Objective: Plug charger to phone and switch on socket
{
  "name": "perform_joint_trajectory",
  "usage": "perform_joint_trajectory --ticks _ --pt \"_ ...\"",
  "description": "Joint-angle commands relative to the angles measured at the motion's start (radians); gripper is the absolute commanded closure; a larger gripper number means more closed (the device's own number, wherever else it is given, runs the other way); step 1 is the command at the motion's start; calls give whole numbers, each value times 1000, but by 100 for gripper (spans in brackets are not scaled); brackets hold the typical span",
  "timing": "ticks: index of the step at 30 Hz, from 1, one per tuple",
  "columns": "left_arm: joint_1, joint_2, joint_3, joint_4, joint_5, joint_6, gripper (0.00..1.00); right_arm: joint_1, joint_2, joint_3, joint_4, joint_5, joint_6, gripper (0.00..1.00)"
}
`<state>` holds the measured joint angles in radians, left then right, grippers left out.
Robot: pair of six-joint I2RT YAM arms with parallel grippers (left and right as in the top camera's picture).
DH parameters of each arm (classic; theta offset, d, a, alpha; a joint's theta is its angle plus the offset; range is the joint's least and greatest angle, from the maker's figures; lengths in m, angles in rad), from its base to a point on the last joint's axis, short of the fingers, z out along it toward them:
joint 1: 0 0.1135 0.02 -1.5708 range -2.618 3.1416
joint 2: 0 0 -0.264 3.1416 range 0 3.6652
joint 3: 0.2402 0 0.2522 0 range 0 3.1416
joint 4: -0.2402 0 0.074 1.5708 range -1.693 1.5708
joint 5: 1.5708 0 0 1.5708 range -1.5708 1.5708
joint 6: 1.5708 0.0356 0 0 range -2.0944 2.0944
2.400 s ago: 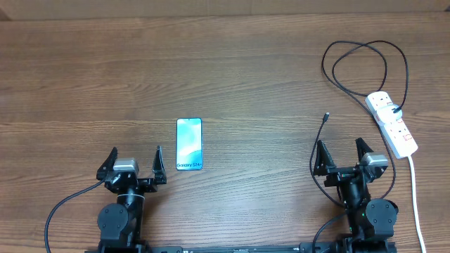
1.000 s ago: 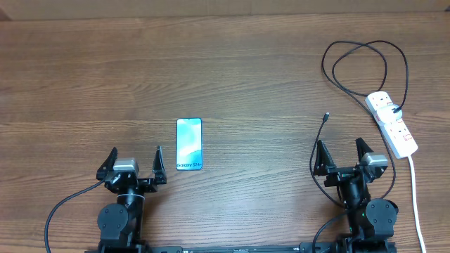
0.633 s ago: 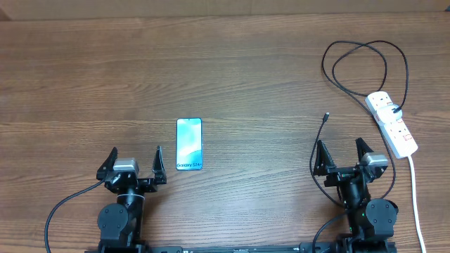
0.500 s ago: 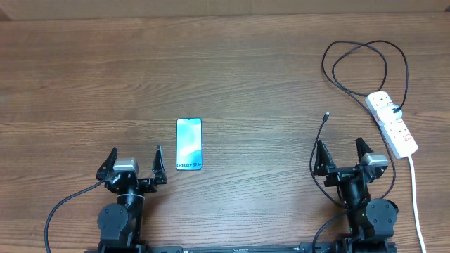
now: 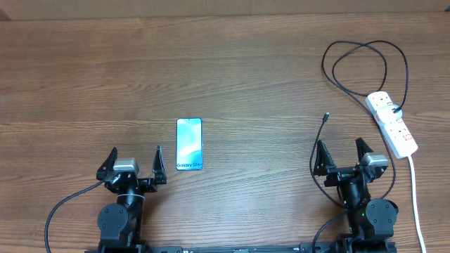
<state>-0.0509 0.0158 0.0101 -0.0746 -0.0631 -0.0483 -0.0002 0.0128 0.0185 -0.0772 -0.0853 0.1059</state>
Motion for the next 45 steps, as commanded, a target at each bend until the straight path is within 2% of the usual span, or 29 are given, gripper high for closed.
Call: perform_joint_trajectory --ticks 1,18,23,36,45 --pt "-3 -11 -5 1 11 11 0 -3 -10 -11 1 10 6 0" --pt "-3 -11 -4 -3 45 11 0 -3 -10 -11 1 10 6 0" --pt "-3 -11 20 -51 64 11 0 -3 -10 -11 1 10 6 0" --pt "-3 3 226 -257 61 8 0 -3 -10 -11 1 10 6 0" --pt "-3 196 436 -349 69 -27 0 -3 -10 -11 1 10 6 0"
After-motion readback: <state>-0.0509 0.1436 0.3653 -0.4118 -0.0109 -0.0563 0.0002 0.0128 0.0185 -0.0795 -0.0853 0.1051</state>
